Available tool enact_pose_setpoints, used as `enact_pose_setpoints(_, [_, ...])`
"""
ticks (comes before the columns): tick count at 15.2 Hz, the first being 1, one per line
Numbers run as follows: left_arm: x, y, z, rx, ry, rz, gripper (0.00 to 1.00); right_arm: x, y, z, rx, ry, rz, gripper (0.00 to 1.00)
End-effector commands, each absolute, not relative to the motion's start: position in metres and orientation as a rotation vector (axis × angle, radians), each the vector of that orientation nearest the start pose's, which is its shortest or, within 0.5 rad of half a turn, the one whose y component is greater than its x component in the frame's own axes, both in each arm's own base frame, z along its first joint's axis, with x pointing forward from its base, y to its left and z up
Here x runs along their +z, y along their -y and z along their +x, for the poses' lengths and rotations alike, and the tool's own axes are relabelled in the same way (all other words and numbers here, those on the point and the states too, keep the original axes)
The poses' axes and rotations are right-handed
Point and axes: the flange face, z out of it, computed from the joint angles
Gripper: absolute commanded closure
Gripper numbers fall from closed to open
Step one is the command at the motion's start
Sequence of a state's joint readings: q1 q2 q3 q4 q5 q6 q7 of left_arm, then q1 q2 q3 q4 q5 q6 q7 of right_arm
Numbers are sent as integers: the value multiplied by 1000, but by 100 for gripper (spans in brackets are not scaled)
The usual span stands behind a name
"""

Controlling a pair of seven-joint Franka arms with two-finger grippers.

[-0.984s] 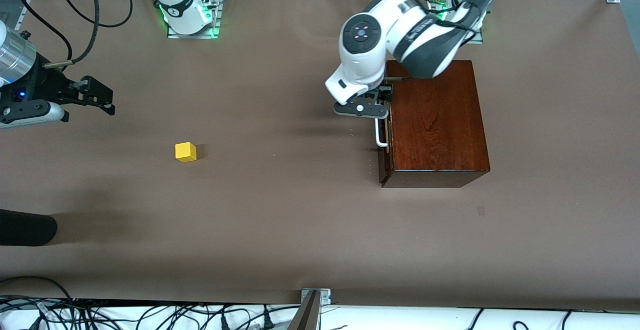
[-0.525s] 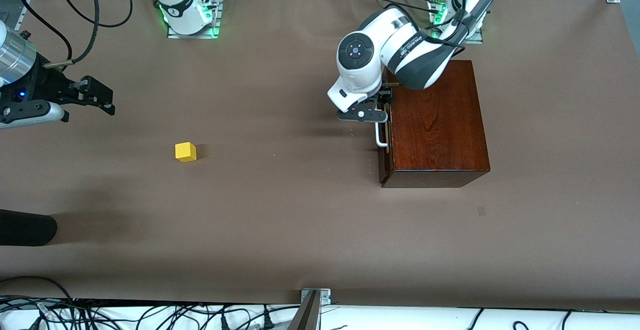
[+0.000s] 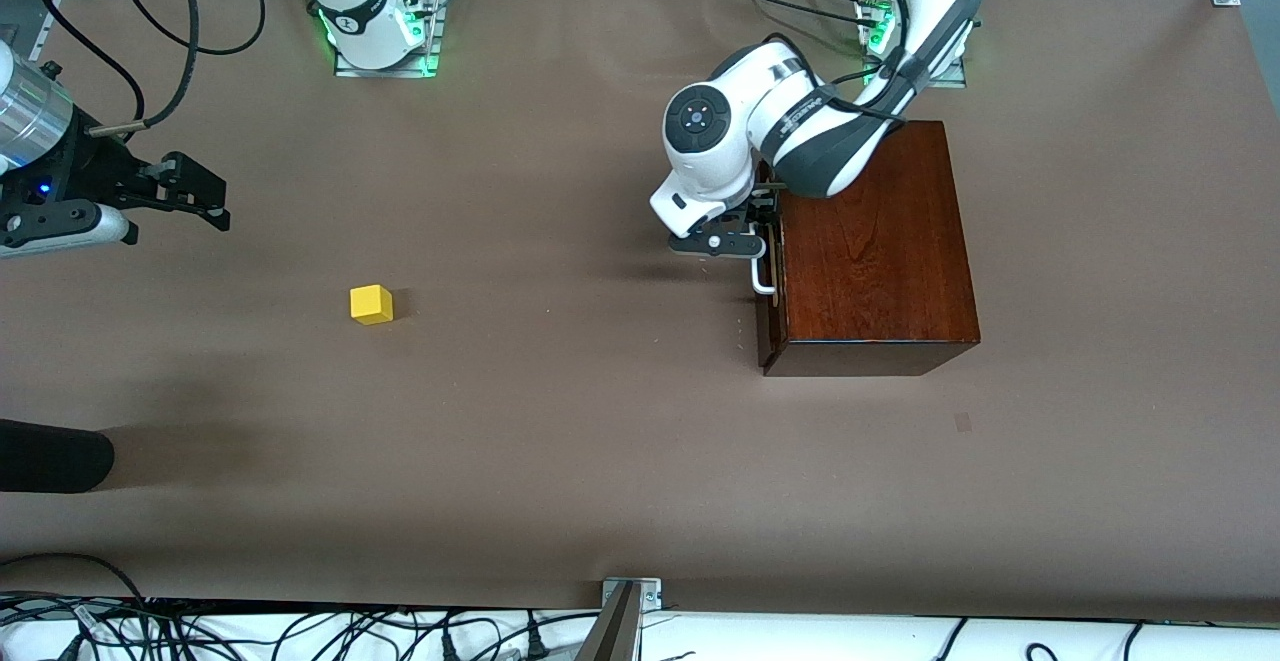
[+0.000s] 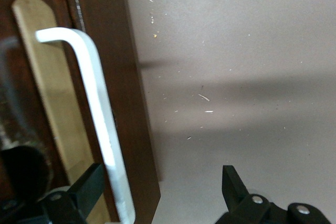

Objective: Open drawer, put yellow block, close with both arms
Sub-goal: 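Pull the drawer handle outward with the left gripper to open it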

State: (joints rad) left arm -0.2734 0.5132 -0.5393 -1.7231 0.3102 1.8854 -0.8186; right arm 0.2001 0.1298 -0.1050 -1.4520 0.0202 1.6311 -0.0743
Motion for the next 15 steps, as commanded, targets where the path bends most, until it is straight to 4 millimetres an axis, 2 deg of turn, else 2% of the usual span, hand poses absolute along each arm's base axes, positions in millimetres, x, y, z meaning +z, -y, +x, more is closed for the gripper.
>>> enact_pose_setpoints(1, [293, 425, 467, 222, -166, -2909, 0, 615, -64, 596, -92, 252, -3120, 0])
enact_pose_setpoints(3, [288, 426, 466, 229, -166, -2908, 0, 615, -64, 596, -92, 250, -3118, 0])
enact_pose_setpoints(6, [275, 439, 460, 220, -139, -2932, 0, 615, -64, 596, -90, 252, -3120, 0])
enact_pose_setpoints(10, [274, 464, 445, 181, -181, -2968, 0, 614, -64, 596, -90, 252, -3121, 0])
enact_pose_setpoints(12, [270, 473, 448, 155, -134, -3012, 0, 614, -63, 596, -87, 250, -3122, 0])
enact_pose_setpoints(15, [271, 500, 447, 114, -94, -3083, 0, 614, -64, 596, -90, 252, -3120, 0])
